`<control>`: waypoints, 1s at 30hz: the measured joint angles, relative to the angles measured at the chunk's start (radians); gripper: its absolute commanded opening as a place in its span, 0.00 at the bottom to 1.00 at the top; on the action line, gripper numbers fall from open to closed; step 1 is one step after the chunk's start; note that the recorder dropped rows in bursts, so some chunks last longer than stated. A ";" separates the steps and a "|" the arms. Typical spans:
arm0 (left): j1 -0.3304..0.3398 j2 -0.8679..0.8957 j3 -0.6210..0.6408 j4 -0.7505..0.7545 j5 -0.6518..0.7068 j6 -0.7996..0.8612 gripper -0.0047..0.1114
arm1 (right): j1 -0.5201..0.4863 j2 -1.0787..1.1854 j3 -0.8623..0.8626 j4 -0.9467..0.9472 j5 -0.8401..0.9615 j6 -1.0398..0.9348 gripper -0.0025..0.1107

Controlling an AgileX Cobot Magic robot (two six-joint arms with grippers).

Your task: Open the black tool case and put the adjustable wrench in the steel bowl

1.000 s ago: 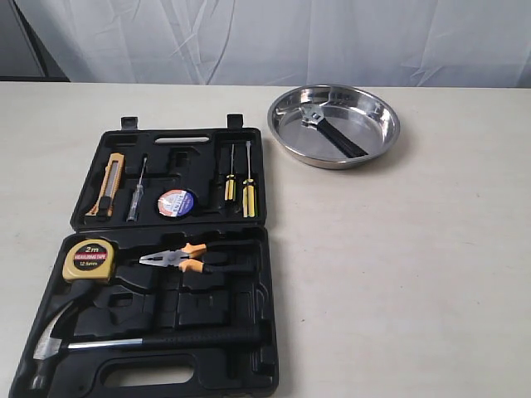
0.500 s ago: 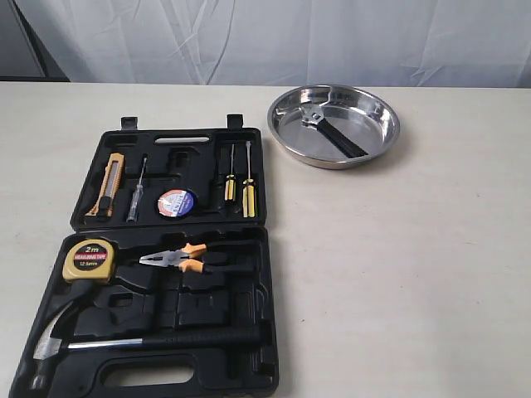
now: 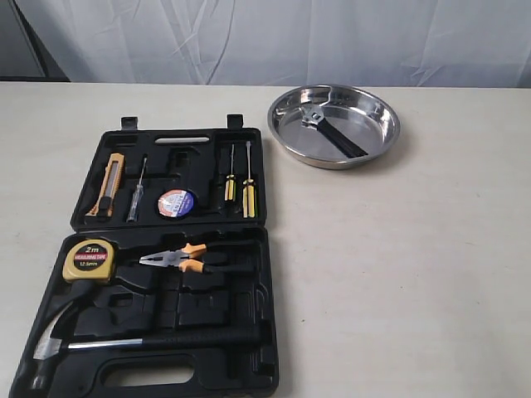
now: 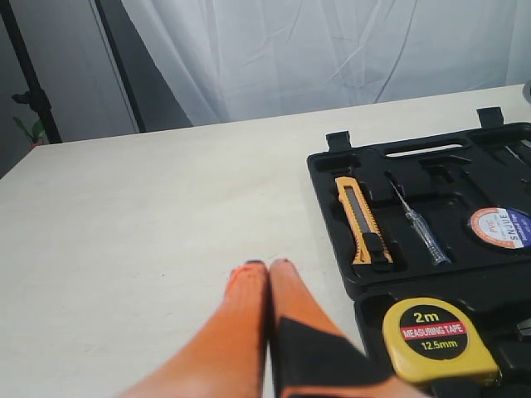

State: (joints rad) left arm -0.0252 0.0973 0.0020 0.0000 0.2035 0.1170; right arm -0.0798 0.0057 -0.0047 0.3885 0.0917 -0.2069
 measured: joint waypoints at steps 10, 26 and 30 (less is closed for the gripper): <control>0.000 0.000 0.000 0.000 0.000 0.000 0.04 | 0.000 0.000 0.002 0.004 -0.006 -0.002 0.02; 0.000 0.000 0.000 0.000 0.000 0.000 0.04 | 0.000 -0.002 0.002 0.008 -0.006 0.000 0.02; 0.000 0.000 0.000 0.000 0.000 0.000 0.04 | 0.000 -0.002 0.002 0.010 -0.006 0.000 0.02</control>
State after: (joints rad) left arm -0.0252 0.0973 0.0020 0.0000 0.2035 0.1170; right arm -0.0798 0.0036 -0.0023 0.3986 0.0854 -0.2069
